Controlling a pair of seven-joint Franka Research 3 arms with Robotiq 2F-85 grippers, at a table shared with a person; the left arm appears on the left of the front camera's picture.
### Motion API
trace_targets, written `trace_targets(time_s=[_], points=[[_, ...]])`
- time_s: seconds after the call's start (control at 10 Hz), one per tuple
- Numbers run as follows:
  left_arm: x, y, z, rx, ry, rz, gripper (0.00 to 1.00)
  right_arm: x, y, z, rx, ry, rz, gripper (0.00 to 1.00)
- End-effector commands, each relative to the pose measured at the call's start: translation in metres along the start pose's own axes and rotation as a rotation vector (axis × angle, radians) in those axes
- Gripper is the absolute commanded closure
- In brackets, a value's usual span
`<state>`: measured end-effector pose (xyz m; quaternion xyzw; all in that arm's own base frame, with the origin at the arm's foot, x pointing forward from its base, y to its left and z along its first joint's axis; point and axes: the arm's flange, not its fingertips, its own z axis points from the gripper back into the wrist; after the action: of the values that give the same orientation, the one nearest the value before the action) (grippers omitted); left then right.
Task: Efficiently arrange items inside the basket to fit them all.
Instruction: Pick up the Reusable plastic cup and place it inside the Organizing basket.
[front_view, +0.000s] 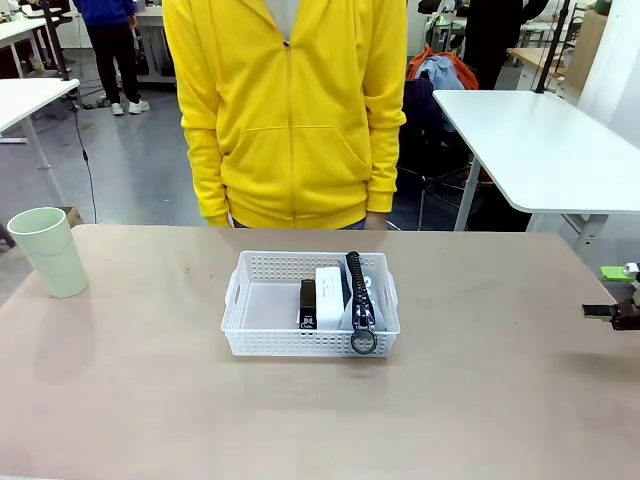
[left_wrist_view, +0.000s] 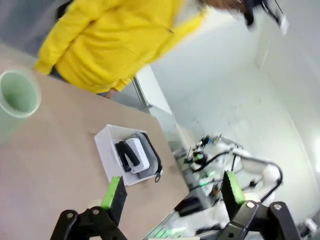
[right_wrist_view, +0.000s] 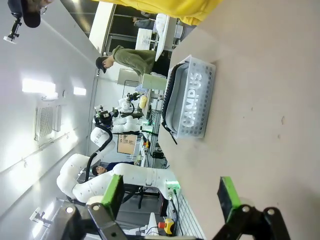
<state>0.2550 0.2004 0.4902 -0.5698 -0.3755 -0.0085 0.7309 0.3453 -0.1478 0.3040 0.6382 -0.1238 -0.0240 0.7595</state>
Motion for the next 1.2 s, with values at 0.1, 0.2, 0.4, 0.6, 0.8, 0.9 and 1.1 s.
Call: trace_targets(time_s=[0.1, 0.2, 0.4, 0.6, 0.8, 0.9, 1.1], points=[[0.016, -0.007, -0.034, -0.079, 0.134, -0.417, 0.0, -0.003, 0.001, 0.003, 0.005, 0.009, 0.016, 0.0], [0.014, -0.004, -0.048, -0.059, 0.205, -0.546, 0.0, -0.003, 0.001, 0.003, 0.005, 0.009, 0.016, 0.0], [0.005, 0.01, -0.068, 0.0, 0.279, -0.825, 0.0, -0.003, 0.001, 0.003, 0.005, 0.009, 0.016, 0.0], [-0.003, 0.027, -0.067, 0.124, 0.263, -1.045, 0.0, -0.003, 0.001, 0.003, 0.005, 0.009, 0.016, 0.0], [-0.006, 0.032, -0.056, 0.163, 0.248, -1.122, 0.0, -0.003, 0.001, 0.003, 0.005, 0.009, 0.016, 0.0], [-0.001, 0.035, -0.048, 0.236, 0.246, -1.128, 0.0, -0.003, 0.001, 0.003, 0.005, 0.009, 0.016, 0.0], [0.005, 0.041, -0.033, 0.367, 0.219, -1.143, 0.0, -0.003, 0.001, 0.003, 0.005, 0.009, 0.016, 0.0]])
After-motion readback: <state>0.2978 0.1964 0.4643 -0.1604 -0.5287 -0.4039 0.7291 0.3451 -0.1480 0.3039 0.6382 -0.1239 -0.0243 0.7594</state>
